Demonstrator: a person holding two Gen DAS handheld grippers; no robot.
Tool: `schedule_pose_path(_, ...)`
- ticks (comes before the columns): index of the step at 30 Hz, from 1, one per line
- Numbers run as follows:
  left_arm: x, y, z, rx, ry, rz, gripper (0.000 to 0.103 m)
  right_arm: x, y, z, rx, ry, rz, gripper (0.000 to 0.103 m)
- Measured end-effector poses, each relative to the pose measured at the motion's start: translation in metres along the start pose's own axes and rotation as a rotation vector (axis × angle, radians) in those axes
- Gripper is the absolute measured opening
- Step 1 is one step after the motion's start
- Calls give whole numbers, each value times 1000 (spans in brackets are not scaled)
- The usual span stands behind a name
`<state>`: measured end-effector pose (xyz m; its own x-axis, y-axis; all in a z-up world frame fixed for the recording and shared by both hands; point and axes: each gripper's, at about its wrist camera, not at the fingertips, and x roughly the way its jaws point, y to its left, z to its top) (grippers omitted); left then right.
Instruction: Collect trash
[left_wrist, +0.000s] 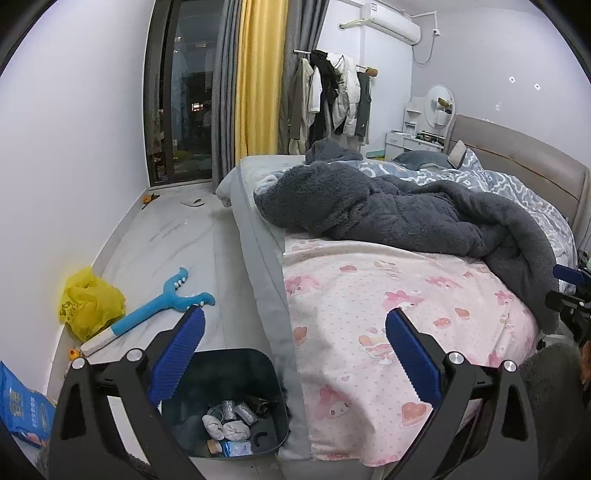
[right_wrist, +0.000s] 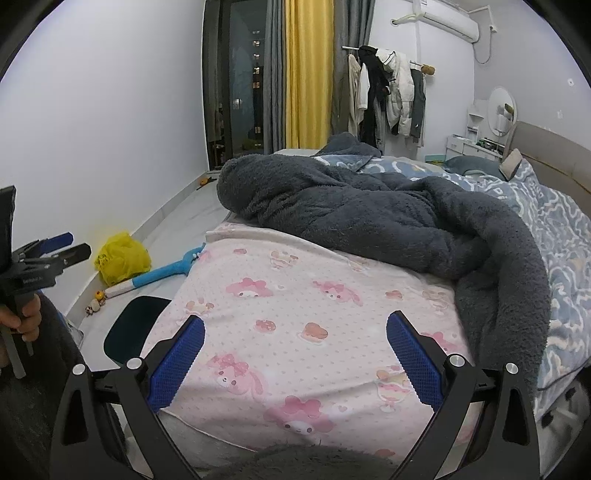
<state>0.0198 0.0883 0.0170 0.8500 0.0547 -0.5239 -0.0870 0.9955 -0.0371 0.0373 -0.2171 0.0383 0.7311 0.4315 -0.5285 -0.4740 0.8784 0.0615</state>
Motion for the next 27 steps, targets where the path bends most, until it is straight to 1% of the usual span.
schedule_pose_path(8,1,-3,-1,7,2,3,100,0,-1,1,10,-2,7,100)
schedule_pose_path(16,3,-6,-4,35,6,4,100,0,-1,3,27,-6,20,100)
schedule_pose_path(27,3,-6,-3,33,6,3,100,0,0,3,29,-6,20,100)
